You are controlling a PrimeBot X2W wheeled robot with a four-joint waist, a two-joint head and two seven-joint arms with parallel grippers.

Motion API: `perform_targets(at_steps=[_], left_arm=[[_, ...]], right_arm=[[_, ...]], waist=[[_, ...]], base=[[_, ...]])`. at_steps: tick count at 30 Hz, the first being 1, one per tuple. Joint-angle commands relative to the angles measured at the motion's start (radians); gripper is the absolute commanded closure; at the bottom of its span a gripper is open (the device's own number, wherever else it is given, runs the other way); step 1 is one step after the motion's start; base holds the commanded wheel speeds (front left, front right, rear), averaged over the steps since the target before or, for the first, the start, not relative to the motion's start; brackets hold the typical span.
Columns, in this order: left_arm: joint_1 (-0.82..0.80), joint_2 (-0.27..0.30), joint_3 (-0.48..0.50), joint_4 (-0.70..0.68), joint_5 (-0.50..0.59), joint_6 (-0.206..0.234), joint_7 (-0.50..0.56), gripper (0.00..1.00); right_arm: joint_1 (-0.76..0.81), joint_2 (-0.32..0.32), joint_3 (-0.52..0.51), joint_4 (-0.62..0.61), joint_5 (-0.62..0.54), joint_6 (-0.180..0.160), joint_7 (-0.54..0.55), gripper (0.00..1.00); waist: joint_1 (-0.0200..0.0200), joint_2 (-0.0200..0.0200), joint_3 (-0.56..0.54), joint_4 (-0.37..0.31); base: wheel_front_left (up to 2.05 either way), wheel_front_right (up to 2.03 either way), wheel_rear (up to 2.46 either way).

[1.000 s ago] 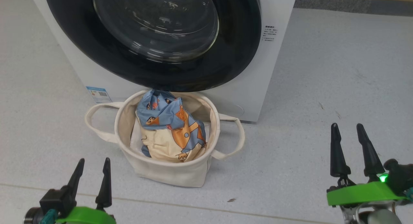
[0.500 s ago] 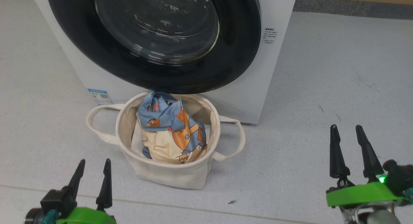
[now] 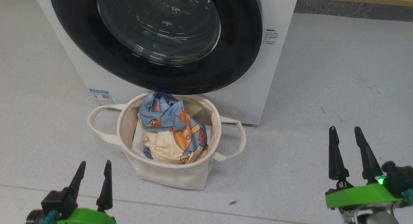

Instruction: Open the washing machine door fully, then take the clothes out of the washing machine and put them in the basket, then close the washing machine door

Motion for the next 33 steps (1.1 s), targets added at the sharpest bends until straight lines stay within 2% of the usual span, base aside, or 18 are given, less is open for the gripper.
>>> perform_targets(at_steps=[1,15,16,21,24,33], left_arm=[[-0.022,0.015,0.026,-0.021,-0.008,-0.006,-0.012,0.0],[-0.025,0.041,-0.019,0.0,-0.032,-0.006,-0.012,0.0],[0.0,0.016,-0.053,0.028,-0.03,0.0,0.0,1.0],[0.001,0.006,-0.051,0.055,-0.057,0.001,0.013,1.0],[0.002,0.004,-0.047,0.048,-0.103,0.001,0.027,1.0],[0.004,-0.001,-0.042,0.035,-0.194,0.001,0.047,1.0]], right_arm=[[-0.006,-0.006,0.024,-0.031,-0.002,0.0,0.002,0.0],[-0.003,-0.006,0.028,-0.032,-0.007,0.0,0.002,0.0],[0.007,0.0,0.004,0.0,-0.001,0.0,0.0,1.0],[0.017,0.002,0.01,0.032,0.027,0.0,0.004,1.0],[0.016,-0.002,0.01,0.036,0.076,0.0,0.013,1.0],[0.009,-0.009,0.013,0.047,0.169,0.0,0.032,1.0]], waist=[[0.0,-0.0001,0.0,0.001],[0.0,-0.0001,-0.008,0.007],[0.0,-0.0001,-0.008,0.007],[0.0002,-0.0001,-0.009,0.008],[0.0022,-0.0001,-0.013,0.01],[0.0001,-0.0001,-0.016,0.014]], base=[[0.0,0.0,0.0],[0.0,0.0,0.0],[0.0,0.0,0.0],[0.0,0.0,0.0],[0.0,0.0,0.0],[0.0,0.0,0.0]])
